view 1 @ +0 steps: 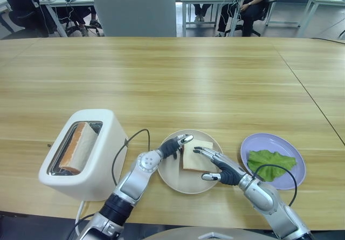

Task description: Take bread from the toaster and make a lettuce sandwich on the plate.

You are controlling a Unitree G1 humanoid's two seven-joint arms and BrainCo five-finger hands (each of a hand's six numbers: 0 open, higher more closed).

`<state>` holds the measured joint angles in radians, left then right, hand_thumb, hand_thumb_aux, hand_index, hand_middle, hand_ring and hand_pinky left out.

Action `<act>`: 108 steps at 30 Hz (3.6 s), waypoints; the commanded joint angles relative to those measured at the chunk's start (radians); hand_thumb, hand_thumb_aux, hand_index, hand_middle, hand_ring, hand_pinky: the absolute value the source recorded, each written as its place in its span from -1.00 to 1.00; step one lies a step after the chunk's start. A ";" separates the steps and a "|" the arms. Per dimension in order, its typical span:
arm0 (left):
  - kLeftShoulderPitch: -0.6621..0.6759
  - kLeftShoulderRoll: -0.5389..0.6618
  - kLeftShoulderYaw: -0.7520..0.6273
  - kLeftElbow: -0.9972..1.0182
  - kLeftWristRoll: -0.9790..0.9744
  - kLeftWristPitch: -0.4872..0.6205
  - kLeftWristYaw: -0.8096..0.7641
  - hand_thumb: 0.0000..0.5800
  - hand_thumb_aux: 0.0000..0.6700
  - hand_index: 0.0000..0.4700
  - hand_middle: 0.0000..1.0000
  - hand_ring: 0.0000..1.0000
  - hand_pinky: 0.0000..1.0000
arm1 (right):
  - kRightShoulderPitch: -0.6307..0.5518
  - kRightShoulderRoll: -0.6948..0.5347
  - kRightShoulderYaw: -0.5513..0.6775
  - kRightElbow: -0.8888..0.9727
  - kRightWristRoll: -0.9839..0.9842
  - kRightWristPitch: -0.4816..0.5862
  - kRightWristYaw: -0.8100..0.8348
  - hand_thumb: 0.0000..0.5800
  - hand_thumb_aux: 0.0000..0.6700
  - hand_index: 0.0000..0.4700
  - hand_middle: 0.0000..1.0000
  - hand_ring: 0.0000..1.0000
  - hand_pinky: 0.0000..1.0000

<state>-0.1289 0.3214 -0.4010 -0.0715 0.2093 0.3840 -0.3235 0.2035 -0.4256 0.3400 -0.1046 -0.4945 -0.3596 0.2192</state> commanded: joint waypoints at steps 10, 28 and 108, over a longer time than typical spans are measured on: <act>-0.003 0.095 0.106 -0.418 0.207 0.156 0.033 -1.00 -1.00 -1.00 -1.00 -1.00 -1.00 | -0.003 -0.001 -0.004 0.020 0.031 0.011 0.021 -1.00 -1.00 -1.00 -1.00 -1.00 -1.00; 0.231 -0.261 0.419 -0.726 -0.148 0.029 0.122 -1.00 -1.00 -1.00 -1.00 -1.00 -1.00 | -0.039 0.092 -0.288 -0.313 0.704 0.309 0.103 -1.00 -1.00 -1.00 -1.00 -1.00 -1.00; 0.604 -0.150 0.747 -0.768 0.387 -0.149 0.217 -1.00 -1.00 -1.00 -1.00 -1.00 -1.00 | -0.436 -0.632 0.121 0.972 -0.482 -0.359 -1.166 1.00 1.00 0.96 -1.00 -1.00 -1.00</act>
<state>0.4767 0.1664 0.3422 -0.8606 0.5924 0.2345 -0.1071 -0.2308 -1.0358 0.4952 0.9056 -1.0197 -0.7002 -0.9715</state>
